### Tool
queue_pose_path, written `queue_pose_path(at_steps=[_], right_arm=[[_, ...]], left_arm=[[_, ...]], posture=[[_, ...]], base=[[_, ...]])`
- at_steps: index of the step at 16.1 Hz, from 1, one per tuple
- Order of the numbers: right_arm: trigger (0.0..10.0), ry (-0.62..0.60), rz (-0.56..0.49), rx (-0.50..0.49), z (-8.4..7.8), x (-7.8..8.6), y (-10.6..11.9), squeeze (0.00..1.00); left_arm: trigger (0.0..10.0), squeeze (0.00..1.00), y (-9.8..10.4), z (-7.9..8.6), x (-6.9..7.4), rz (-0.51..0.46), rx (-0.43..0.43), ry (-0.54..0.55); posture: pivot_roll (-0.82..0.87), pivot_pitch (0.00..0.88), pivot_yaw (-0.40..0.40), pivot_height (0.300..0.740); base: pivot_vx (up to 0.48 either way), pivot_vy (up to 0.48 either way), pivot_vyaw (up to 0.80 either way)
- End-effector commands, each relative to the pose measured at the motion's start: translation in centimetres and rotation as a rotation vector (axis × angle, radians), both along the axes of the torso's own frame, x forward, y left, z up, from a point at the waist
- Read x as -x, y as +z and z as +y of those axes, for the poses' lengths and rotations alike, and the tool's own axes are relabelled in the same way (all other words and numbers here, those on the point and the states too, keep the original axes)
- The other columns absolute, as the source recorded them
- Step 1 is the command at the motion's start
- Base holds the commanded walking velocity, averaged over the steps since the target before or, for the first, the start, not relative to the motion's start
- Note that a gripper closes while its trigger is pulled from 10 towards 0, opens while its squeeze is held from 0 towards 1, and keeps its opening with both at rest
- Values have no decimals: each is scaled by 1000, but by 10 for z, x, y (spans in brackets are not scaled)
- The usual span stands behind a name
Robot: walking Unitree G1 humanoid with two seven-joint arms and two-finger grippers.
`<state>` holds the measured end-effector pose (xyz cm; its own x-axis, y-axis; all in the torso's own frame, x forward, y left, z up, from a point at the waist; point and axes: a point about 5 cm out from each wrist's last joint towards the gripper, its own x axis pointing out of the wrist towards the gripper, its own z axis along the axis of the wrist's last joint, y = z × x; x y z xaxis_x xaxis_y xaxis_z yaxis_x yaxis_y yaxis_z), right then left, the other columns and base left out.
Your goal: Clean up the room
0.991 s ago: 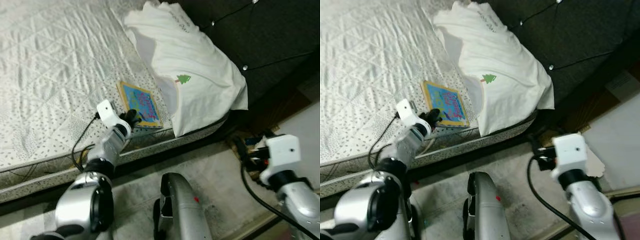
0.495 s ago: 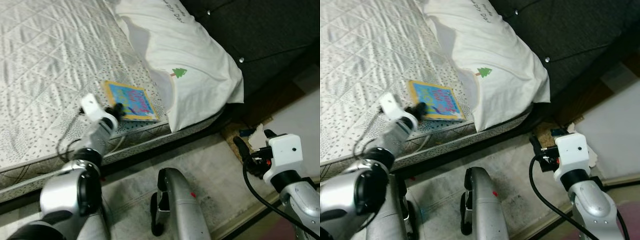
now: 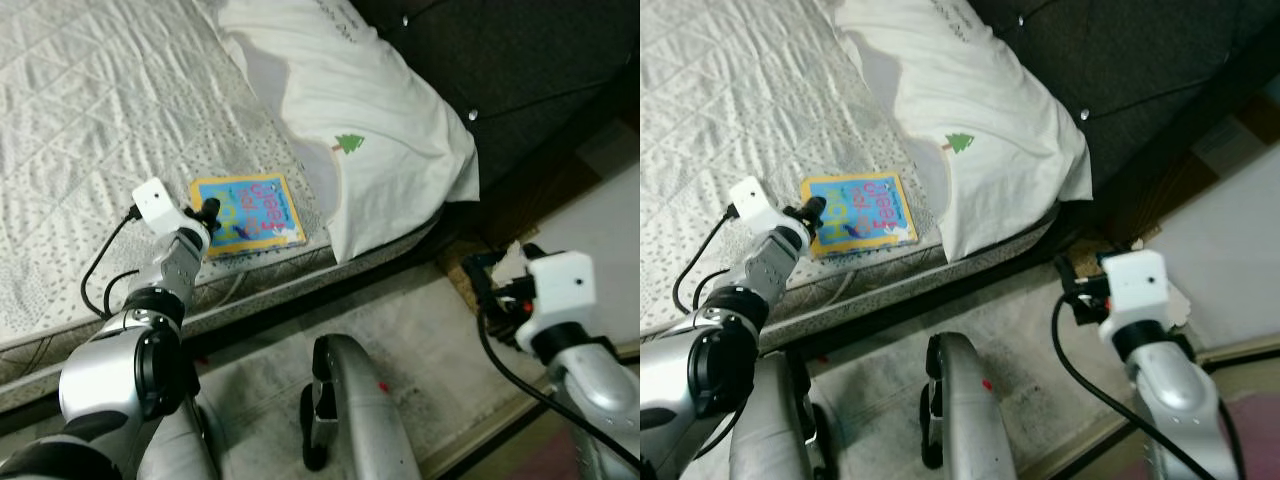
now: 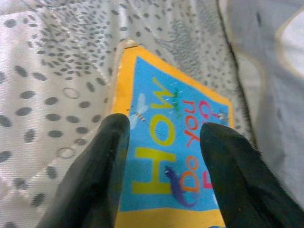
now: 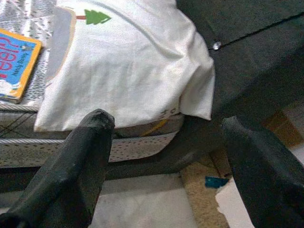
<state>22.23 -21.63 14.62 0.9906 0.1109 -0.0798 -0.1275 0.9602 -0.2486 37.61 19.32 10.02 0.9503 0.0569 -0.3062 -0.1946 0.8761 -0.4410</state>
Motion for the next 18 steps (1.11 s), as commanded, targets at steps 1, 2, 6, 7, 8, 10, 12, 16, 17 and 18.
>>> queue_pose_path(at_steps=[1,2,6,7,8,10,12,16,17,18], right_arm=[[10000,-11,-7,-3,1,-5,-4,0],[10000,-5,-23,-21,6,-11,-3,0],[10000,50,-88,-116,39,-42,-3,0],[10000,56,-92,-126,44,-44,-4,0],[10000,67,-95,-133,49,-46,-6,0],[10000,71,-96,-134,51,-46,-9,0],[10000,46,-100,-134,43,-43,-11,0],[10000,16,-59,-132,30,-23,-14,0],[10000,20,-53,-128,29,-16,-14,0],[10000,18,-48,-127,28,-13,-15,0]], left_arm=[[10000,1000,-1,-7,-1,1,-44,-4],[10000,1000,2,-7,-1,-24,-64,15],[10000,1000,-16,-14,14,-29,-87,92],[10000,1000,-22,-15,18,-9,-94,81],[10000,1000,-28,-12,22,6,-105,80],[10000,1000,-32,-3,26,26,-136,97],[10000,1000,-28,16,27,17,-196,121],[10000,1000,-25,23,25,26,-211,113],[10000,847,-27,23,26,32,-218,113],[10000,557,-26,22,25,30,-222,107]], posture=[[-252,146,-179,598],[-237,136,-171,598],[-138,82,-135,598],[-125,76,-132,598],[-110,75,-128,598],[-100,78,-124,598],[-120,103,-117,598],[-160,169,-130,588],[-176,190,-133,573],[-181,198,-134,563]], base=[[0,0,0],[0,0,0],[0,0,0],[0,0,0],[0,0,0],[0,0,0],[0,0,0],[0,0,0],[0,0,0],[0,0,0]])
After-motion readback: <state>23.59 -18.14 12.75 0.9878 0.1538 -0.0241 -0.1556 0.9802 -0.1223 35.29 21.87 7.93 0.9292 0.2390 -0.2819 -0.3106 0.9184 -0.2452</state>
